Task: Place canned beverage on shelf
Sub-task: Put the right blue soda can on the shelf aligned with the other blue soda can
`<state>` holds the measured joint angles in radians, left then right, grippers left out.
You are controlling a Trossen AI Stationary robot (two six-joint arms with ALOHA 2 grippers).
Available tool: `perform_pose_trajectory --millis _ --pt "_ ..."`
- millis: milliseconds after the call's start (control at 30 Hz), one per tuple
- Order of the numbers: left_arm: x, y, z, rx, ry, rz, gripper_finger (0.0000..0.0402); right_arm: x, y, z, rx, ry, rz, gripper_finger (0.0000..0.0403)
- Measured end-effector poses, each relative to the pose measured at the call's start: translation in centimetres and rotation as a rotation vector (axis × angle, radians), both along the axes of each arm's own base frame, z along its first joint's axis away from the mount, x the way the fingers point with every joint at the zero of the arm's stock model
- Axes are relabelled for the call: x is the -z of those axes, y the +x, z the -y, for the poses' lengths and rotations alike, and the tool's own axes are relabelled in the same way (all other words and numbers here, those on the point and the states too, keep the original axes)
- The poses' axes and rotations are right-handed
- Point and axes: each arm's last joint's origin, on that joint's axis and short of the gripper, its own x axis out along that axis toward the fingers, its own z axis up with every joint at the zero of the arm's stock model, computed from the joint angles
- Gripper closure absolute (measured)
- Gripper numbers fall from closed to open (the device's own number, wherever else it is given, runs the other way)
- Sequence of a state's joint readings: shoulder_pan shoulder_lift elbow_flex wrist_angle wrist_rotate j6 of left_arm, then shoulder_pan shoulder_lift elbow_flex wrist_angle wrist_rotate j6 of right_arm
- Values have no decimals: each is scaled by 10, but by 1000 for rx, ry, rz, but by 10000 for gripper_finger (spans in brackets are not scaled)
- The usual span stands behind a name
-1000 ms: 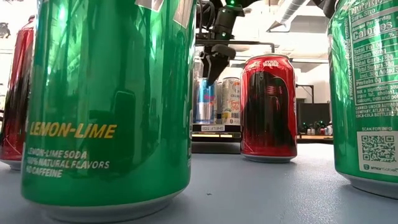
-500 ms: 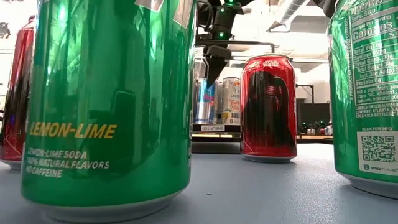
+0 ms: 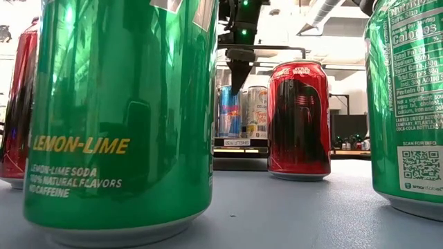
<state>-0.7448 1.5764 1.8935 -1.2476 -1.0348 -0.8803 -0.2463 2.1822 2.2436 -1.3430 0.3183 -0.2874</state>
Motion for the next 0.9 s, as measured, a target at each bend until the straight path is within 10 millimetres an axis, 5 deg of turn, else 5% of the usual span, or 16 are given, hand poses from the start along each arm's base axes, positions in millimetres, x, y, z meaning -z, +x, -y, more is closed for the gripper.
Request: perform_pose_trajectory --millis 467,900 --pt "0 0 0 -2 -5 3 97 -4 0 2 8 -1 29 117" --pt "0 0 0 -2 -6 4 97 -54 -10 -14 -63 -7 181 119"
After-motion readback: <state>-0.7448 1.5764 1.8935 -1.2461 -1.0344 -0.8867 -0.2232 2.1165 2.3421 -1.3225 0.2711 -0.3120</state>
